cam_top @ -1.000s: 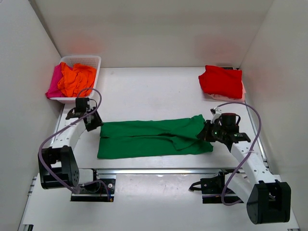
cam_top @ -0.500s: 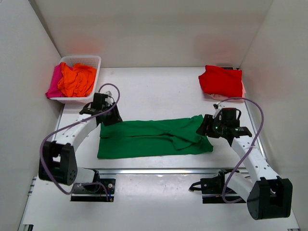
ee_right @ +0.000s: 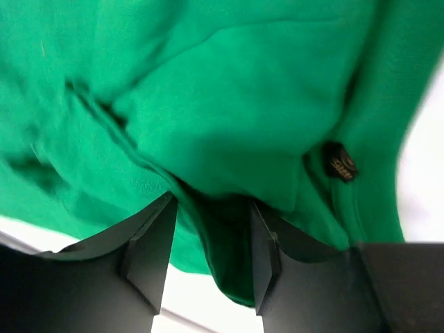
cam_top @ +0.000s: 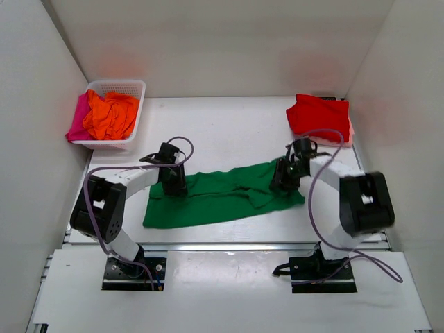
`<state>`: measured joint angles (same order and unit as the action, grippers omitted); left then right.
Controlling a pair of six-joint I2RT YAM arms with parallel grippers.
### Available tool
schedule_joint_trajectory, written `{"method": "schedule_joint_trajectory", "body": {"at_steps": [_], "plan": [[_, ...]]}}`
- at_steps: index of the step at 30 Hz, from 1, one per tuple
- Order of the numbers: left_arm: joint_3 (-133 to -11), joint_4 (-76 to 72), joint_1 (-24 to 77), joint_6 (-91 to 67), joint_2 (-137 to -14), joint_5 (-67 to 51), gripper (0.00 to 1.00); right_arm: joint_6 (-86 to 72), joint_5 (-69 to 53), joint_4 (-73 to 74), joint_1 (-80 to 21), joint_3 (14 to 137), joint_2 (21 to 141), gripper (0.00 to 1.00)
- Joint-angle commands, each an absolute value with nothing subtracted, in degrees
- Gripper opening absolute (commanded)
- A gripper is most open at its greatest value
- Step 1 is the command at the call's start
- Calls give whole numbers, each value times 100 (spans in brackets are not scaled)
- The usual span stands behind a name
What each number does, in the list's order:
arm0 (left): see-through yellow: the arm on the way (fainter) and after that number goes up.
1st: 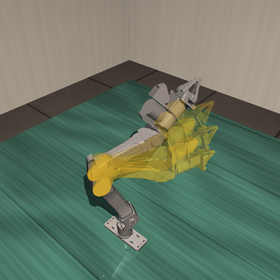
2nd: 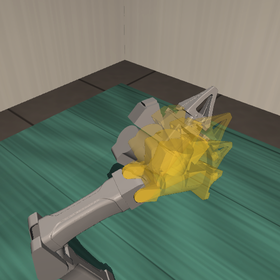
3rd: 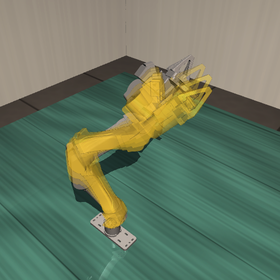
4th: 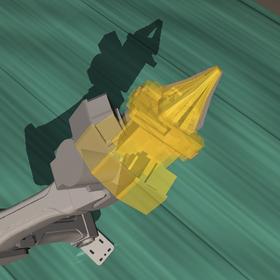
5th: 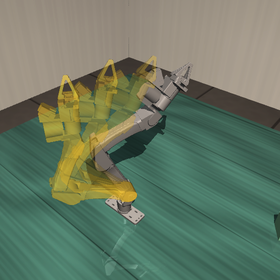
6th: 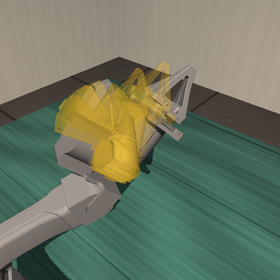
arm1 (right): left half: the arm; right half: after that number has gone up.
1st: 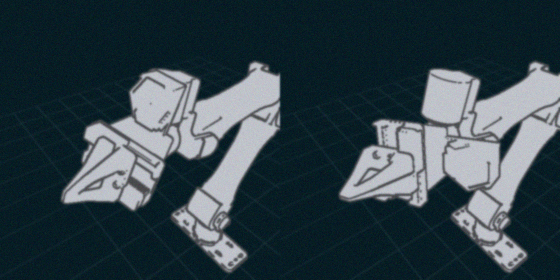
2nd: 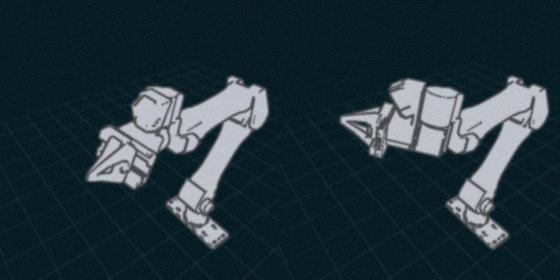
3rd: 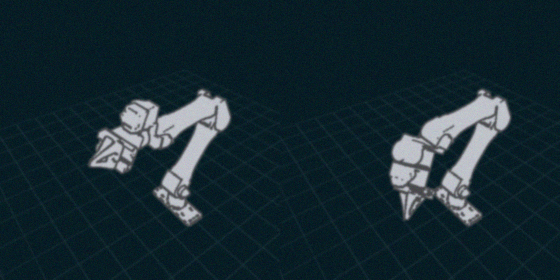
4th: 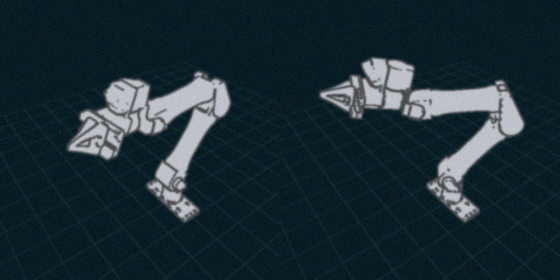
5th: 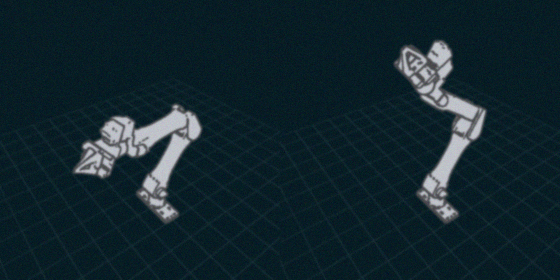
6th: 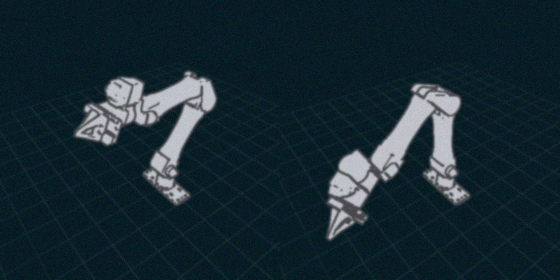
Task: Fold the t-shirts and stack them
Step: Rotate the tshirt 90 degrees
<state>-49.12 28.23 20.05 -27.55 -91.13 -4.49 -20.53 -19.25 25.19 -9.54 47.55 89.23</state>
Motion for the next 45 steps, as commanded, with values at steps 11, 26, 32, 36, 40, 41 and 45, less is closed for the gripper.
{"method": "schedule_joint_trajectory", "body": {"at_steps": [11,26,32,36,40,41,45], "plan": [[-4887,3831,3103,-3137,-9038,-1714,46,-695,-2872,4990,-1459,14564,15088,51],[-7741,3084,1767,-2795,-9452,-2136,44,-797,-1441,2220,-2108,9186,10031,55],[-10119,3084,1722,-2479,-12282,-2417,35,-2099,-1969,56,-3512,5147,8307,0],[-11740,3682,1880,-2303,-13516,-2408,33,-2452,-2030,-579,-4725,4439,8384,0],[-13068,3963,1995,-2452,-14421,-2347,33,-2944,-2539,-1379,-5019,3921,8832,0],[-13417,4138,2013,-2487,-14684,-2260,34,-3049,-2618,-1476,-5045,3876,9016,0],[-14062,4386,2030,-2583,-15222,-2074,35,-2805,-2751,-846,-4914,3990,9491,1]]}}
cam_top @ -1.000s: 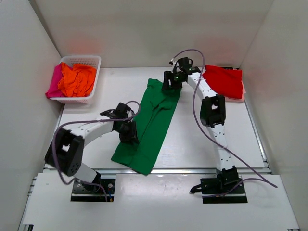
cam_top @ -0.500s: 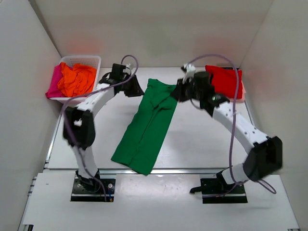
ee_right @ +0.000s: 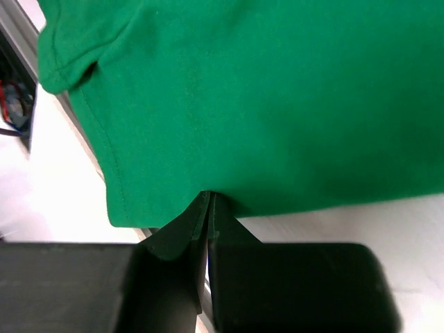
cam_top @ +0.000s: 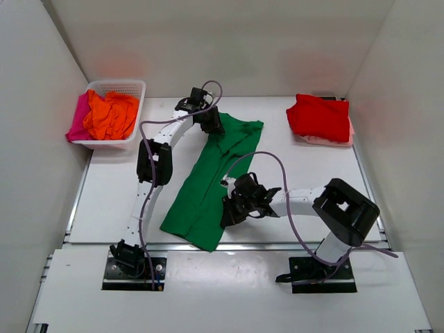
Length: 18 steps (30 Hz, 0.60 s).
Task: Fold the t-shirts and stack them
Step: Rotate the tshirt 90 degrees
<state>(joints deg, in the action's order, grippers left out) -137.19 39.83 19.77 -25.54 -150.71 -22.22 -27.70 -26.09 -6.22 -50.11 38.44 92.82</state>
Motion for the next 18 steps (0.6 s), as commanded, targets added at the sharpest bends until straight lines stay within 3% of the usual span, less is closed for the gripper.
{"method": "schedule_joint_trajectory", "body": {"at_steps": [1,9,18], "plan": [[-14062,4377,2004,-2645,-15257,-2074,36,-2743,-2760,-661,-4843,3982,9553,0],[-13693,4008,1819,-2777,-15231,-1863,36,-1908,-2233,913,-4299,4052,9554,0],[-14264,3937,1670,-3462,-15609,-1538,34,-758,-2856,1862,-3375,4253,9386,0]]}}
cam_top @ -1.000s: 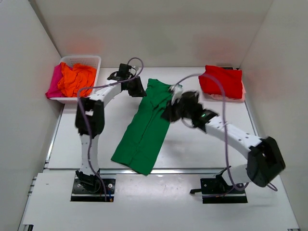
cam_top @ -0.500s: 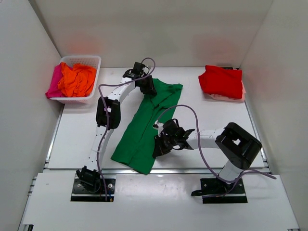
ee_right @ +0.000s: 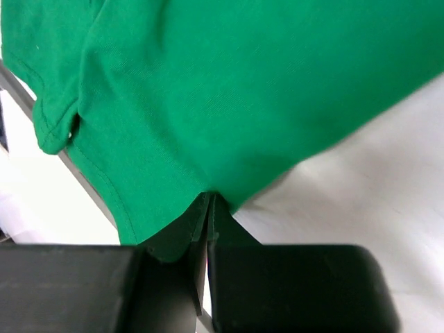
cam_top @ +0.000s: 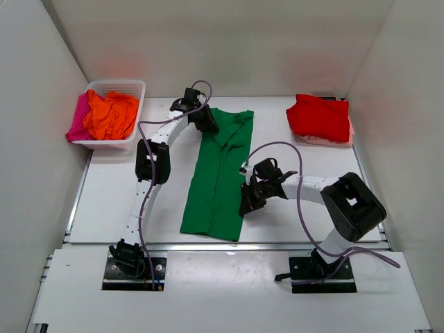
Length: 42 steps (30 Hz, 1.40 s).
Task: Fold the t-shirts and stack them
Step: Rotate the tshirt 90 degrees, then grab the bottom of the folded rectangular tshirt with both arms
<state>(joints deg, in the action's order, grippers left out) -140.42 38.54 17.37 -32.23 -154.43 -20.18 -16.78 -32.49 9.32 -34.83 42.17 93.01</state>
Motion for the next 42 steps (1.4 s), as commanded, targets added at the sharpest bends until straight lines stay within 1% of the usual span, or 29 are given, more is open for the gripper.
{"method": "schedule_joint_trajectory", "body": {"at_steps": [1,7,10,11,13,14,15,16,18,19,20,21,22,23,25,26,27,28,29,31,32,35,38,42], "plan": [[-14308,3877,1670,-3567,-15644,-1460,35,-660,-2874,2072,-3349,4236,9413,0],[-14510,3375,1635,-4103,-15750,-1424,35,-290,-3198,1960,-3129,4166,9431,0],[-14704,3331,1617,-4280,-15724,-1406,35,-53,-3191,2292,-2910,4262,9439,0],[-14695,3340,1617,-4280,-15628,-1406,37,113,-3060,2337,-2883,4280,9413,0],[-14704,3296,1582,-4289,-15452,-1555,45,246,-3024,2382,-2813,4324,9299,1],[-14739,3331,1617,-4315,-15277,-1695,47,211,-3093,2347,-2795,4316,9142,4],[-14774,3331,1608,-4246,-15101,-1844,46,194,-3068,2347,-2743,4359,8967,5],[-14783,3435,1617,-4176,-14987,-1924,45,115,-3067,2390,-2760,4403,8791,11],[-14678,3873,1687,-3896,-14365,-2056,45,1,-2972,2312,-2795,4465,8388,22],[-14434,4076,1696,-3606,-14126,-1978,46,-235,-2814,2268,-2873,4474,8141,23],[-14197,4383,1748,-3273,-13715,-1891,47,-516,-2673,2128,-2865,4404,7939,28],[-13394,4447,1836,-3104,-13024,-1811,47,-701,-2594,2049,-2900,4369,7658,35],[-12072,4352,1863,-2929,-12251,-1654,49,-1112,-2454,1926,-2874,4246,7351,39],[-11215,3881,1915,-2918,-11773,-1635,50,-1516,-2409,1855,-2822,4115,7208,46],[-7970,2450,1785,-3328,-9923,-1861,51,-2079,-1953,1803,-2926,3798,6717,56],[-7302,2269,1749,-3427,-9488,-1855,52,-2509,-1751,1784,-3005,3545,6628,57],[-6199,2067,1758,-3463,-8700,-1776,53,-2749,-1688,1741,-3058,3394,6322,57],[-5378,2092,1810,-3402,-8075,-1453,55,-3247,-1531,1627,-3224,3071,6058,57],[-4718,2135,1941,-3332,-7807,-1241,56,-3687,-1312,1495,-3417,2728,5873,60],[-3873,2093,2178,-3401,-7017,-1143,57,-4287,-891,1424,-3760,2278,5407,62],[-3397,1987,2232,-3514,-6857,-1108,58,-4585,-722,1406,-3927,2094,5327,62],[-2473,1609,2688,-4005,-6076,-871,59,-4982,-432,1406,-4209,1793,5239,64],[-1917,1196,3014,-4604,-5766,-827,60,-5299,-334,1205,-4420,1609,5264,63],[-1802,1222,3339,-4781,-5827,-835,60,-5633,-220,1090,-4824,1643,5589,62]]}}
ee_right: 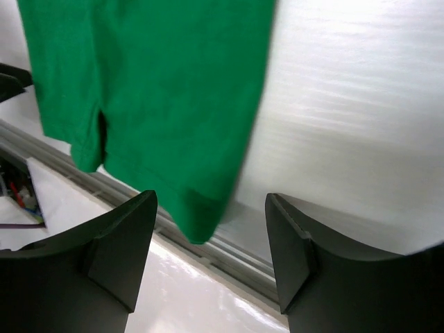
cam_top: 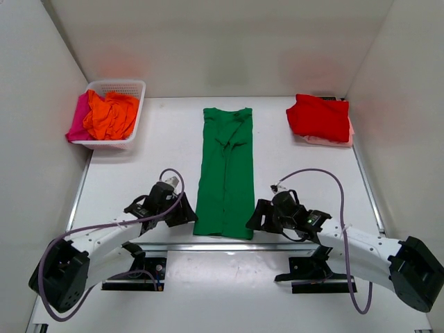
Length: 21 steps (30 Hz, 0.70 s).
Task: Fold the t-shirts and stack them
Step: Grab the bottom of the folded rectangular tshirt with both arms
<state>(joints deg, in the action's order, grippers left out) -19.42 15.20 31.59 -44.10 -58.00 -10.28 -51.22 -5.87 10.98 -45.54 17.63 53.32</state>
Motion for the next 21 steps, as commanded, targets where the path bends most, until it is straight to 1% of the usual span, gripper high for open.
{"method": "schedule_joint_trajectory", "body": {"at_steps": [1,4,9,11,12,13,14,15,16,17,21], "plan": [[-1784,1169,3418,-4807,-5845,-861,60,-5660,-228,1081,-4895,1687,5668,62],[-1713,1151,3708,-5044,-5862,-835,61,-5809,-123,1055,-5299,1810,5976,61],[-1653,1345,4095,-5211,-5836,-949,60,-5950,-351,1107,-5581,1898,6275,59],[-1548,1327,4131,-5291,-5722,-940,56,-6038,-369,1151,-5704,1785,6241,57],[-1503,1301,4122,-5335,-5617,-940,54,-6073,-378,1160,-5739,1688,6153,54],[-1442,1249,4105,-5335,-5608,-967,43,-6099,-456,1021,-5713,1609,6109,41],[-1407,1222,4078,-5326,-5573,-941,26,-6100,-509,967,-5669,1469,6039,23],[-1415,1196,4078,-5300,-5642,-993,14,-6065,-632,854,-5591,1372,5986,12],[-1450,1265,4069,-5256,-5686,-1028,0,-5969,-729,835,-5538,1380,5951,7],[-1520,1318,4148,-5247,-5730,-1072,0,-5863,-695,983,-5537,1458,5985,0],[-1600,1775,4753,-5422,-5670,-1090,0,-5678,-816,1695,-5782,1863,5959,0]]}}
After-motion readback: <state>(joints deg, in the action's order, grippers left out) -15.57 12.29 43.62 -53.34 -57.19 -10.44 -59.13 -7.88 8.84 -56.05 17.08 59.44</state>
